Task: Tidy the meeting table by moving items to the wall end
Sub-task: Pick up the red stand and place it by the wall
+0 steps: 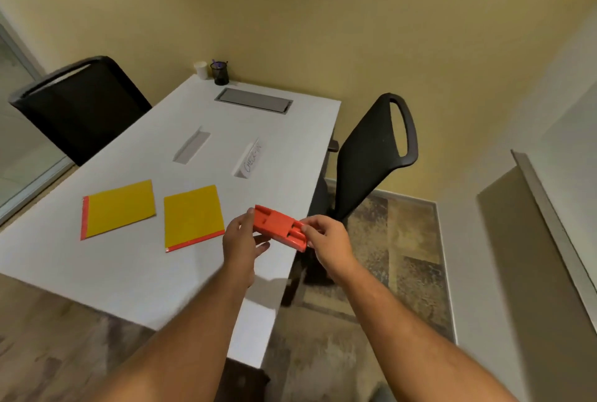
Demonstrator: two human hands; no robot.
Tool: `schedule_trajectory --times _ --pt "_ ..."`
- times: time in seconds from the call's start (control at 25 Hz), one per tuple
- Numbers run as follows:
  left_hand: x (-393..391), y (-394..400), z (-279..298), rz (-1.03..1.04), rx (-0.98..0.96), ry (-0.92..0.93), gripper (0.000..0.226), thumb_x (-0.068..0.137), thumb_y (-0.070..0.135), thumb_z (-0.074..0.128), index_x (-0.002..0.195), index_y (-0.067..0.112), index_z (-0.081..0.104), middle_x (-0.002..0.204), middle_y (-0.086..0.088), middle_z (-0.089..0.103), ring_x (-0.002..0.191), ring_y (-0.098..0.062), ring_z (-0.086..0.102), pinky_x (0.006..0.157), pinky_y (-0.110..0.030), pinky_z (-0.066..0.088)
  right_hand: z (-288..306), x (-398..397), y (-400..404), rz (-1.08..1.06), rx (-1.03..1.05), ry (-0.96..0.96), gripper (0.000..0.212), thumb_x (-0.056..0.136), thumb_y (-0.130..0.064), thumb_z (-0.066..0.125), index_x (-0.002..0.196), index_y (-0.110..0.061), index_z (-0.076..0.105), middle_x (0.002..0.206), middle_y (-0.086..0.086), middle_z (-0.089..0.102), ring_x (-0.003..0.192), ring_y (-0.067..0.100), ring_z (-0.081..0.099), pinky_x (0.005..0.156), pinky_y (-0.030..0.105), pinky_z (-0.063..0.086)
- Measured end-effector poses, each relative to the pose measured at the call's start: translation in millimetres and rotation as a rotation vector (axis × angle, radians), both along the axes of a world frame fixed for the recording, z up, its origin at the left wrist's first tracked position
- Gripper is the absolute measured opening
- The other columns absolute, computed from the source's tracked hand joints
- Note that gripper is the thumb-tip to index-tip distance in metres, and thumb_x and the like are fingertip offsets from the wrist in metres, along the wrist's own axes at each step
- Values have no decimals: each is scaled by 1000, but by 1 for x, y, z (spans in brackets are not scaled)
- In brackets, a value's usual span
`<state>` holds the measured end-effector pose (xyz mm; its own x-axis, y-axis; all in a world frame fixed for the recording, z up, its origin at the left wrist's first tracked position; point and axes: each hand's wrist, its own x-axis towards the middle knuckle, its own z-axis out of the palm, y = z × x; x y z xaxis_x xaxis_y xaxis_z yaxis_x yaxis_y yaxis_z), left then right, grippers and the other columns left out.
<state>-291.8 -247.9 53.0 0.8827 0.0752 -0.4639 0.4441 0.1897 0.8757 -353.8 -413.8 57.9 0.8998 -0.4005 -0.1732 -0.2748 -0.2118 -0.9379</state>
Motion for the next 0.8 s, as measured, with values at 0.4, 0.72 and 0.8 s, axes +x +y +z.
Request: schedule_trajectory --times 0.4,0.72,0.8 --pt "11 -233 32 267 -23 -47 16 101 19 61 114 12 68 104 -5 70 101 -30 72 80 -43 66 40 26 -242 170 -148 -130 16 96 -26 73 110 -28 77 100 -10 75 92 11 70 81 30 60" --pt "115 -351 36 287 18 -80 21 100 25 64 119 17 68 109 -3 70 97 -20 70 86 -45 65 52 108 -346 117 -165 -168 19 94 -29 74 112 -37 75 104 -13 74 87 18 74 83 47 64" --pt "151 -385 35 227 -8 -85 20 100 28 64 118 21 67 111 -3 70 96 -19 69 86 -44 64 60 135 -375 83 -200 -162 18 95 -26 74 111 -34 75 104 -13 73 88 17 73 82 40 64"
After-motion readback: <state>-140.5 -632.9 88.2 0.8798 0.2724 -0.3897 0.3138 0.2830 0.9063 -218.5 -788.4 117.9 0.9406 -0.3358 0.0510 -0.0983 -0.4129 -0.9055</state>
